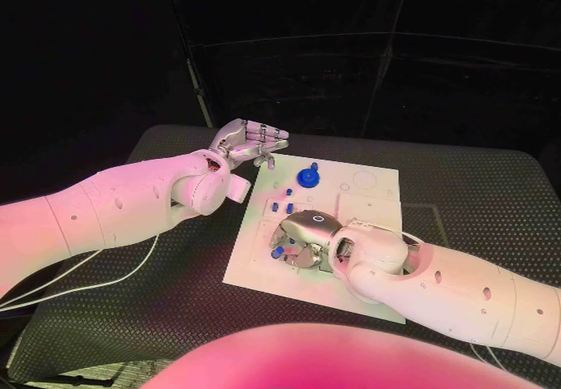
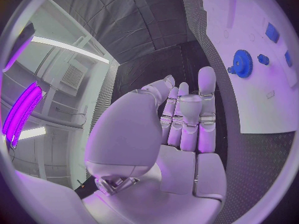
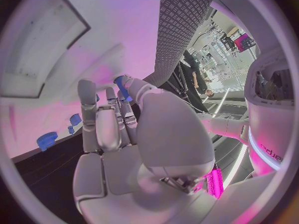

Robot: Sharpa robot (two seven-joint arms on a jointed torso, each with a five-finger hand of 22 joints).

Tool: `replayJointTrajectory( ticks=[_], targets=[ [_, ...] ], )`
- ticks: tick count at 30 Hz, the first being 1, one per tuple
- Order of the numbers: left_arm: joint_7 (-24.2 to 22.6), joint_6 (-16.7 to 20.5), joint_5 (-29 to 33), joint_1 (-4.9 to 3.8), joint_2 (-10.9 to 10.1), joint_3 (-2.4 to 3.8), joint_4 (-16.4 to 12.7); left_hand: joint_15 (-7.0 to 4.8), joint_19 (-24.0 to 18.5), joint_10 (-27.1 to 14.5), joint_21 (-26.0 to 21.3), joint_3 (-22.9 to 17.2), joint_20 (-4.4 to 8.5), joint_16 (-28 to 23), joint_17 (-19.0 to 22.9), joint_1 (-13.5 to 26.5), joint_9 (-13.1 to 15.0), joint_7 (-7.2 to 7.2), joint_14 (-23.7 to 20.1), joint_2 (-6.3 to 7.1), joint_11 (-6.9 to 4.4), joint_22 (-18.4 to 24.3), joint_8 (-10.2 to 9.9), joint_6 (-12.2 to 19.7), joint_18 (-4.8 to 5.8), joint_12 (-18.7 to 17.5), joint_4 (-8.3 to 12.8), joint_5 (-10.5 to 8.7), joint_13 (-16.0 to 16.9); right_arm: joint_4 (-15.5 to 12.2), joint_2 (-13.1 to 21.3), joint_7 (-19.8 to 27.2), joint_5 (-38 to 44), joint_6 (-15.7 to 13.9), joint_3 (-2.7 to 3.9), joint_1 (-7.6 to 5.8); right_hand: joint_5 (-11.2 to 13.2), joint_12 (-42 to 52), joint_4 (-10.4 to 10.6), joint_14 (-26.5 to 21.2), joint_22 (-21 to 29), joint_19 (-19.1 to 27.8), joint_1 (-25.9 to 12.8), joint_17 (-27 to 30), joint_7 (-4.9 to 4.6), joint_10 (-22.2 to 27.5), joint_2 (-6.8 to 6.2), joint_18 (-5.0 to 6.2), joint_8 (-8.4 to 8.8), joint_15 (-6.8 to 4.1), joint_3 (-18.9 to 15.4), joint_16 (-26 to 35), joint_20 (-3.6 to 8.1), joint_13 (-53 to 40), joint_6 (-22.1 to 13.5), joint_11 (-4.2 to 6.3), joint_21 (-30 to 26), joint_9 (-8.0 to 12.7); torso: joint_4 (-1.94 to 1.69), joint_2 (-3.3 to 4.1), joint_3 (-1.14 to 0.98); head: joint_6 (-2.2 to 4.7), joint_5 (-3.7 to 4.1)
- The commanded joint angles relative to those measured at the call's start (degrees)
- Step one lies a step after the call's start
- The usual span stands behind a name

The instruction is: Assemble the parts on the task board

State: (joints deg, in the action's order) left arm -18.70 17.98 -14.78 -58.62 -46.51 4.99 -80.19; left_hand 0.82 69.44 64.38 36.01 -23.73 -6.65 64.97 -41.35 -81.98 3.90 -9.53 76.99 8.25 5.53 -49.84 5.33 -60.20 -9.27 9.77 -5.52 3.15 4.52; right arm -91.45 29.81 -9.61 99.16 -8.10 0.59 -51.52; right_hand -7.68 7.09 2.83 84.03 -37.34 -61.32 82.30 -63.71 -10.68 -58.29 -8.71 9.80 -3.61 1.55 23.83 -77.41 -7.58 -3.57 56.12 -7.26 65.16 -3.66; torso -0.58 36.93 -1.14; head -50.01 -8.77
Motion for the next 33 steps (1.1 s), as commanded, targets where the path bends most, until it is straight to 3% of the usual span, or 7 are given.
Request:
replayJointTrajectory(
  ticks=[1,6,15,18,27,33],
  targets=[
    [-0.2,-0.5,0.3,-0.12,0.0,0.08,-0.1,-0.05,-0.4,-0.4,-0.4,0.1,0.13,-0.3,0.1,0.1,0.0,-0.12,-0.5,-0.48,0.20,0.1,0.0,0.2,-1.14,0.3,0.2,-0.15,-0.1,-0.2,0.0,0.2,0.4,-2.0,-0.02,-0.06,-0.4,-0.2,-0.2,1.0,1.2,0.7,-0.7,0.6,-0.05,1.3,-0.11,-0.03,0.08,0.51,-0.6,0.4,-0.33,-0.1,-0.9,-0.03,-0.8,0.0,-0.02,-0.03,-0.02,0.01,-0.03],
    [-0.1,-0.5,0.3,-0.12,-0.1,0.08,-0.1,-0.05,-0.4,-0.4,-0.4,0.1,0.13,-0.3,0.1,0.1,0.0,-0.12,-0.5,-0.48,0.20,0.1,0.0,0.2,-1.14,0.3,0.2,-0.15,-0.1,-0.5,0.2,0.6,0.3,-3.6,-0.03,0.04,-0.4,-0.1,-0.6,0.8,1.9,0.9,-0.9,1.1,0.09,2.6,-0.06,0.08,0.08,0.55,-1.3,0.7,-0.41,-0.2,-1.9,-0.05,-1.3,0.0,0.04,-0.04,0.01,0.01,-0.05],
    [0.0,-0.6,0.3,-0.12,-0.1,0.08,-0.2,-0.05,-0.4,-0.4,-0.4,0.1,0.13,-0.3,0.1,0.1,0.0,-0.12,-0.5,-0.48,0.20,0.1,0.0,0.2,-1.14,0.3,0.2,-0.15,-0.1,-1.3,0.9,0.7,0.2,-4.7,-0.03,0.16,-0.5,2.1,-1.1,0.9,1.6,0.5,-0.9,0.8,0.57,0.8,0.58,0.03,-0.28,0.13,-1.6,0.5,-0.12,-0.5,-2.0,0.50,-1.2,-0.2,0.03,-0.05,-0.02,0.01,-0.07],
    [0.0,-0.6,0.3,-0.12,-0.2,0.08,-0.2,-0.05,-0.4,-0.4,-0.4,0.1,0.13,-0.3,0.1,0.1,0.0,-0.12,-0.5,-0.48,0.20,0.1,0.0,0.2,-1.14,0.3,0.2,-0.15,-0.1,-1.5,1.4,0.5,0.3,-4.6,-0.03,0.19,-0.5,4.7,-1.5,1.2,0.7,-0.3,-0.7,0.2,0.93,-3.0,1.03,-0.11,-0.60,-0.46,-1.2,0.1,0.36,-1.1,-1.0,1.31,-0.6,-0.3,0.05,-0.02,-0.01,0.01,-0.11],
    [0.1,-0.6,0.3,-0.12,-0.2,0.08,-0.1,-0.06,-0.5,-0.5,-0.5,0.1,0.13,-0.3,0.1,0.1,0.0,-0.13,-0.5,-0.52,0.20,0.1,0.0,0.2,-1.16,0.3,0.2,-0.15,-0.1,-1.7,2.0,-0.3,0.6,-3.1,-0.03,0.21,-0.4,5.0,-1.5,1.2,0.8,-0.3,-1.0,0.3,1.10,-3.1,0.64,-0.13,-0.37,-0.63,-1.4,0.2,0.58,-1.0,-1.2,1.45,-0.6,-0.2,0.01,0.00,-0.01,0.01,-0.17],
    [0.1,-0.6,0.3,-0.12,-0.2,0.08,-0.1,-0.06,-0.5,-0.5,-0.5,0.1,0.13,-0.3,0.1,0.1,0.0,-0.13,-0.5,-0.52,0.20,0.1,0.0,0.2,-1.16,0.3,0.2,-0.15,-0.1,-1.8,2.1,0.1,0.6,-4.0,-0.03,0.21,-0.5,5.4,-1.6,1.3,0.4,-0.6,-1.0,0.1,1.16,-3.6,1.01,-0.20,-0.42,-0.76,-1.1,0.0,0.69,-1.0,-1.0,1.61,-0.4,-0.3,0.03,0.03,-0.01,0.01,-0.21]
  ],
)
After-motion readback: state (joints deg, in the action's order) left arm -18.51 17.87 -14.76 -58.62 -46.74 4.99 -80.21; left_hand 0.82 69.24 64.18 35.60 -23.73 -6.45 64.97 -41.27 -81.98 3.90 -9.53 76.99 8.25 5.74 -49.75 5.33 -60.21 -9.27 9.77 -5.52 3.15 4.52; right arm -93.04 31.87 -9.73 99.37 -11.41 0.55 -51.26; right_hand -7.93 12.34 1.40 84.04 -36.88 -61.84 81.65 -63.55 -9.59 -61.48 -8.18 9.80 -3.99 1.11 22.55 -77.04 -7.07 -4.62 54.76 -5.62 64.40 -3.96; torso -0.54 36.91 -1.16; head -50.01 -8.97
